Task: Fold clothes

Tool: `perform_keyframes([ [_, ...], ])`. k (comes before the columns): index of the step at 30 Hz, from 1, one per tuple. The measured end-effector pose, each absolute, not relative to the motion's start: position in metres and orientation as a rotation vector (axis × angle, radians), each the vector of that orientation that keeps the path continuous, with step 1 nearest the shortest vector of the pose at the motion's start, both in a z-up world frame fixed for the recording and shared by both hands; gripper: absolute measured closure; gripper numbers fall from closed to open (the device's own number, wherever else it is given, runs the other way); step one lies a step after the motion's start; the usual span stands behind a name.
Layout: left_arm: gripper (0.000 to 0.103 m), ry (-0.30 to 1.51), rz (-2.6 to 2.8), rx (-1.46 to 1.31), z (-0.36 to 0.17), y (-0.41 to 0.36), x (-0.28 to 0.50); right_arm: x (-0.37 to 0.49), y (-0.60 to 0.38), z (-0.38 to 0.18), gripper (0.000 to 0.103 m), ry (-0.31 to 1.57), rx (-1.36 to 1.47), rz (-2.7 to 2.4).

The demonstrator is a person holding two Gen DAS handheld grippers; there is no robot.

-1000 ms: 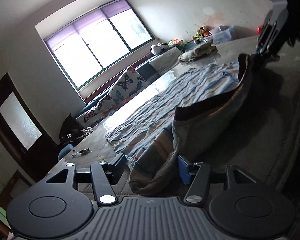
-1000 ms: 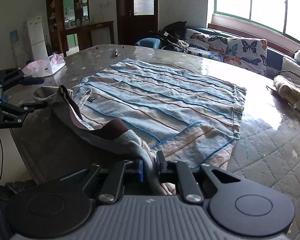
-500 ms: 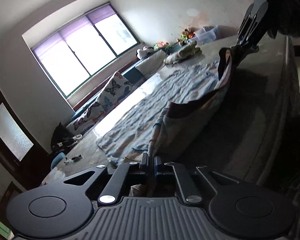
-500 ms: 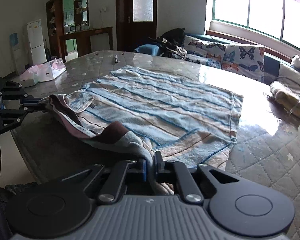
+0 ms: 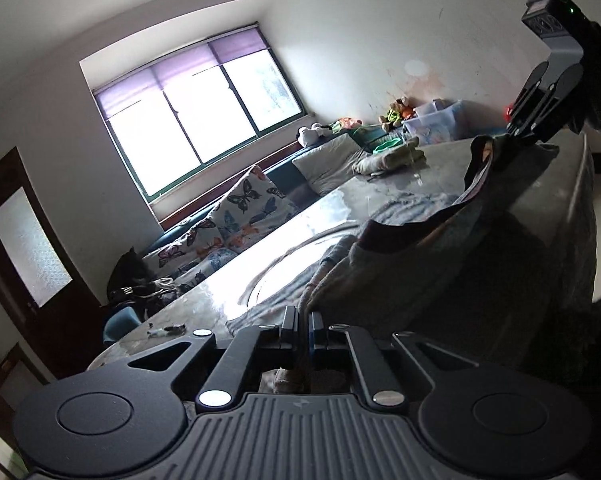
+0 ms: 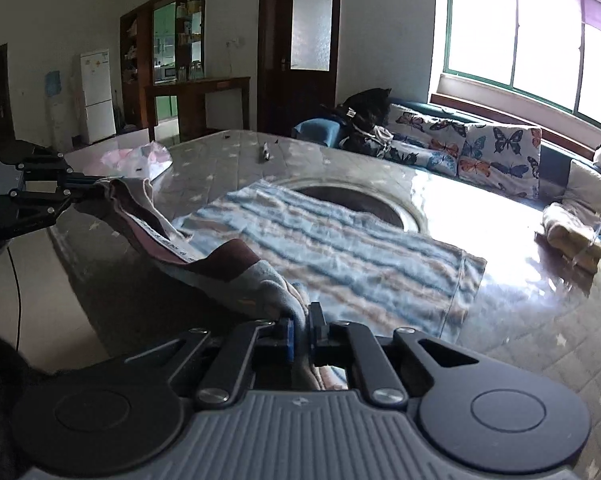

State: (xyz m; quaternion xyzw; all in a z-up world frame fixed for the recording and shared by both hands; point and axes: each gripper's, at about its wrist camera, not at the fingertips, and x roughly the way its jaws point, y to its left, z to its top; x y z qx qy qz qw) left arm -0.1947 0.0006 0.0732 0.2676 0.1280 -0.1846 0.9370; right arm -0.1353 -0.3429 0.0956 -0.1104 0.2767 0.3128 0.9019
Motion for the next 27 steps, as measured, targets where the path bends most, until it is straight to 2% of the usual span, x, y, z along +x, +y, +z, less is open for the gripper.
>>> perform_keyframes([
  [15,0.098,0.395,-0.396,0.503,0.088,0.006,-0.026,0.014,-0.330,0.116,0.098,0.651,-0.234,0.622],
  [27,0.097,0.582,-0.391,0.474,0.049,0.013,0.093,0.134,-0.313,0.072,0.096,0.757,-0.232,0.579],
])
